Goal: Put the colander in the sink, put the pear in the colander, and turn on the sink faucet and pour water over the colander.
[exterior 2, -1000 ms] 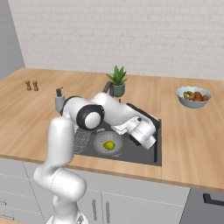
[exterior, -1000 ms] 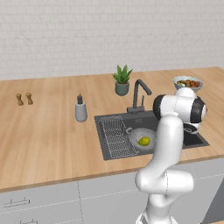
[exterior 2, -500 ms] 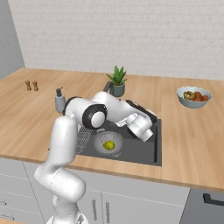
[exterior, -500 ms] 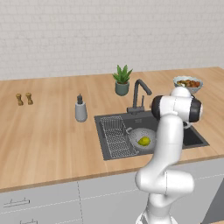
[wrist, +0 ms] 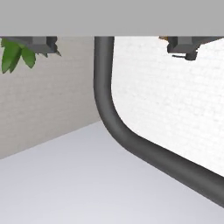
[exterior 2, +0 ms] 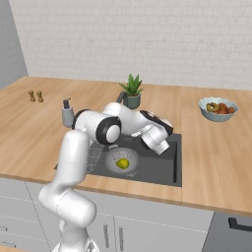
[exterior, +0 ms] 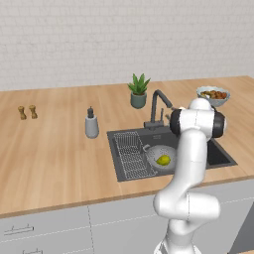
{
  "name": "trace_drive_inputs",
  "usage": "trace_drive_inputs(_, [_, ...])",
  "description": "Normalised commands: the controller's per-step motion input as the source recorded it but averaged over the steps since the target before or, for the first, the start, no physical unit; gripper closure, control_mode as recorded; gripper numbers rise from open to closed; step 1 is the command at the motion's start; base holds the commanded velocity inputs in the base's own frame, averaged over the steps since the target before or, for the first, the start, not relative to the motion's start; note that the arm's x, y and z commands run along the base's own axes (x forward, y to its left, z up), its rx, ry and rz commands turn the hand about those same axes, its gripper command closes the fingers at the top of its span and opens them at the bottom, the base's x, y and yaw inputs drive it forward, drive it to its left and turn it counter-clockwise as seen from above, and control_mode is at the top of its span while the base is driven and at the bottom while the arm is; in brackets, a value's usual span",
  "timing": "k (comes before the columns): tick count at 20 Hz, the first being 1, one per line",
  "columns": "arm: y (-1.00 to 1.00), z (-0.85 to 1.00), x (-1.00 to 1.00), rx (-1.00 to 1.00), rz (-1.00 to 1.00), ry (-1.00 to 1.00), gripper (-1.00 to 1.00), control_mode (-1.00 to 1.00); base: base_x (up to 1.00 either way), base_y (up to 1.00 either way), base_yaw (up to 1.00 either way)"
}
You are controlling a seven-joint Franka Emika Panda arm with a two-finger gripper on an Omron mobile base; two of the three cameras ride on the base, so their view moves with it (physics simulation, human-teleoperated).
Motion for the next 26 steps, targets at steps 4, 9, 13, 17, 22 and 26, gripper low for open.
trace_drive_inputs(4, [0.00,-0.01,0.22,0.00,-0.06,0.01,-1.00,-1.00,0.00,0.00,0.00])
trace_drive_inputs(9, [0.00,-0.09,0.20,0.00,-0.05,0.03,-1.00,-1.00,0.00,0.00,0.00])
trace_drive_inputs(13, [0.00,-0.14,0.15,0.00,-0.05,0.05,-1.00,-1.00,0.00,0.00,0.00])
trace_drive_inputs(17, [0.00,-0.16,0.18,-0.01,-0.04,0.05,-1.00,-1.00,0.00,0.00,0.00])
trace_drive_inputs(22, [0.00,-0.15,0.29,-0.01,-0.04,0.05,-1.00,-1.00,0.00,0.00,0.00])
trace_drive_inputs(26, [0.00,-0.19,0.34,0.00,-0.02,0.06,-1.00,-1.00,0.00,0.00,0.00])
